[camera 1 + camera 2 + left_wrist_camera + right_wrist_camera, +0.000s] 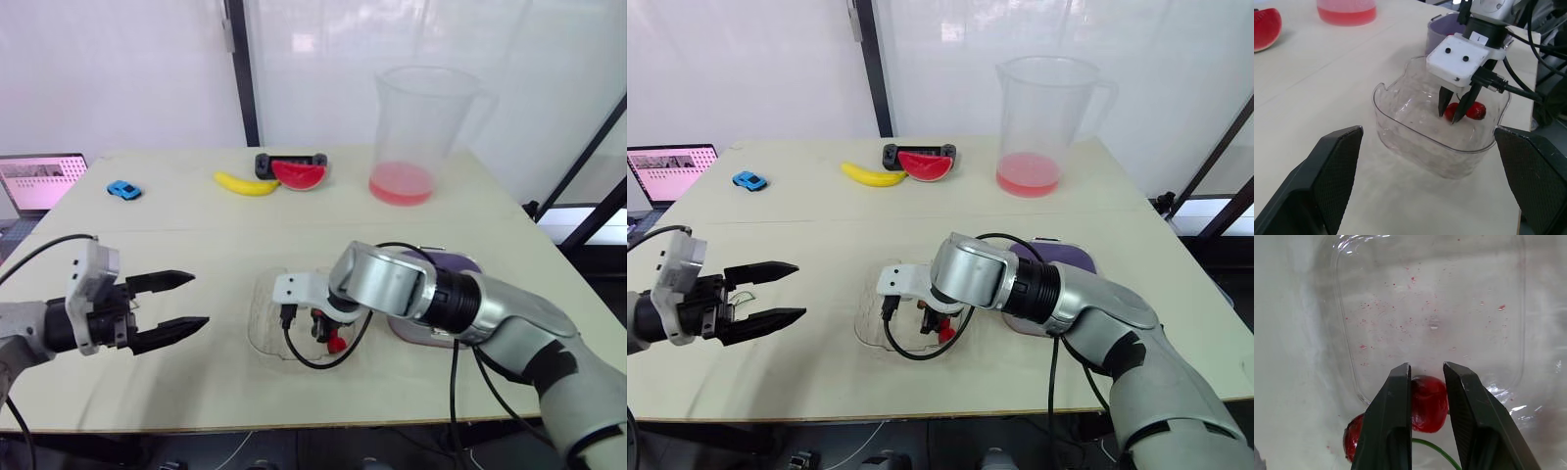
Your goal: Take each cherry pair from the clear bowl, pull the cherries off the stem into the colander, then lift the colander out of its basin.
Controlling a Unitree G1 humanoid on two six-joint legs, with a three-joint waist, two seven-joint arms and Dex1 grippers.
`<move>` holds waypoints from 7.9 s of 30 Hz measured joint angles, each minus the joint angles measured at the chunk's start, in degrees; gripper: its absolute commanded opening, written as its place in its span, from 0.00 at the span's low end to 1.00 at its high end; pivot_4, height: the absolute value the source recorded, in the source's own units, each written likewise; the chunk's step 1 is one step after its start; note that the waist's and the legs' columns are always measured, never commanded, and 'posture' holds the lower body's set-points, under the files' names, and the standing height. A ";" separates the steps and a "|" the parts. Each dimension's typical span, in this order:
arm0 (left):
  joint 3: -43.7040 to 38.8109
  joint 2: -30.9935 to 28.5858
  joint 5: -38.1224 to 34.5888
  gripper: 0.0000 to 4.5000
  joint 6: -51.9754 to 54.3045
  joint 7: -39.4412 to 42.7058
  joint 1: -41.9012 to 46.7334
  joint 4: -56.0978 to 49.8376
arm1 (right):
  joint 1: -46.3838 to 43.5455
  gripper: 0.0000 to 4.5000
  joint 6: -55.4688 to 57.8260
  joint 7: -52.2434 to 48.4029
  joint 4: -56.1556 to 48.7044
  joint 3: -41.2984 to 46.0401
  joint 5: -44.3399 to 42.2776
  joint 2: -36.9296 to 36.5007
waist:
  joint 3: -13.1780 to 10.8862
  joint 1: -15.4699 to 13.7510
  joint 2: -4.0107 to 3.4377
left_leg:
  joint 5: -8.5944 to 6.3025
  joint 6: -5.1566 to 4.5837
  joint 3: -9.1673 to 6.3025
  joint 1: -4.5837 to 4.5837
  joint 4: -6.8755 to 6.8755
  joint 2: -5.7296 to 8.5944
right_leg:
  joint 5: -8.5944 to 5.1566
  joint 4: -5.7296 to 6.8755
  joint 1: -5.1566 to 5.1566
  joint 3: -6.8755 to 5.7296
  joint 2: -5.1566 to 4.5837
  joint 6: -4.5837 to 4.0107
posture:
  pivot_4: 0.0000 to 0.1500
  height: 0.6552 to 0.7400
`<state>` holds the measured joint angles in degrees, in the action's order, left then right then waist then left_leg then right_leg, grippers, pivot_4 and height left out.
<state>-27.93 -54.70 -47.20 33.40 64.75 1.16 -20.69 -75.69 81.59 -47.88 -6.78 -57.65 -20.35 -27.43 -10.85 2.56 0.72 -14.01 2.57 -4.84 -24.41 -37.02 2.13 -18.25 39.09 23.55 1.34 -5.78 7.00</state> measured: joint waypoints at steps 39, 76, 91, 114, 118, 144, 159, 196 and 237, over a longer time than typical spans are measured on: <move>2.78 2.45 0.33 1.00 -0.09 -1.81 2.34 0.20 | -1.42 0.53 -1.36 -0.73 -0.76 -2.54 1.50 -0.13 | 0.00 0.02 0.00 | 0.00 0.00 0.00 0.00 0.01 0.01 | 0.00 0.00 0.01 0.00 0.00 0.00 | 1.00 1.00; 3.96 1.66 0.32 1.00 1.15 -2.24 4.25 0.25 | -2.36 0.09 -12.63 -4.60 -0.77 -5.23 7.61 3.08 | 0.00 -0.02 0.00 | 0.00 0.00 -0.01 0.00 0.00 0.01 | 0.00 0.00 0.01 -0.02 0.01 0.00 | 1.00 1.00; 4.14 0.48 0.23 1.00 2.56 -1.44 6.74 1.22 | -3.44 0.91 -16.18 -14.69 -1.97 1.71 11.59 -0.71 | 0.00 -0.03 0.00 | 0.01 0.02 -0.03 0.01 0.00 0.02 | 0.00 0.00 -0.02 -0.03 0.04 0.00 | 1.00 1.00; 6.12 -0.16 -0.37 1.00 3.02 1.04 8.69 2.65 | 6.70 0.71 1.75 0.41 2.13 6.07 7.69 4.35 | 0.00 -0.02 0.00 | 0.01 0.02 -0.03 0.01 0.01 0.01 | 0.00 0.00 -0.02 -0.01 0.09 -0.01 | 1.00 1.00; 6.11 -0.16 -0.92 1.00 3.40 1.04 8.71 2.66 | 7.17 0.51 1.18 1.26 2.71 6.46 7.61 5.40 | 0.00 0.03 0.01 | 0.01 0.02 -0.03 0.01 0.01 0.01 | 0.00 0.00 -0.02 0.00 0.09 -0.01 | 1.00 1.00; 6.47 0.05 0.33 1.00 2.21 1.24 9.19 4.91 | 7.04 0.34 0.06 1.11 0.59 7.23 4.53 2.47 | 0.00 -0.01 0.00 | 0.01 0.02 -0.02 0.01 0.01 0.01 | 0.00 0.00 -0.02 0.00 0.10 -0.01 | 1.00 1.00; 5.52 4.55 -8.64 1.00 10.19 -4.16 17.45 8.64 | 15.70 0.34 -24.86 0.46 -16.73 24.56 5.49 -10.92 | 0.03 -0.08 0.07 | 0.00 0.00 -0.01 0.02 -0.03 0.04 | 0.01 0.00 -0.09 -0.03 0.10 0.01 | 1.00 1.00; 20.48 16.22 -6.57 0.01 15.54 -10.45 37.35 11.19 | 35.72 0.33 -92.09 15.74 -13.13 32.34 59.02 -11.42 | 0.05 -0.13 0.11 | 0.26 0.45 0.02 0.04 -0.10 0.11 | 0.01 0.00 -0.18 -0.01 0.18 0.01 | 1.00 1.00; 22.09 19.28 -8.10 0.00 17.02 -6.64 38.58 7.73 | 21.26 0.92 -27.36 -19.88 -3.51 49.46 -18.15 -14.84 | 0.04 -0.16 0.11 | -0.03 -0.07 -0.01 0.10 -0.23 0.02 | 0.01 -0.06 -0.32 -0.03 0.14 0.01 | 1.00 1.00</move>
<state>-5.84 -35.41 -55.30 50.42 58.11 39.74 -12.96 -54.43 54.24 -67.76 -10.29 -8.19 -38.50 -42.27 -10.82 2.40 0.84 -14.04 2.50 -4.86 -24.31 -37.25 2.15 -18.24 39.04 23.23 1.31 -5.64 7.01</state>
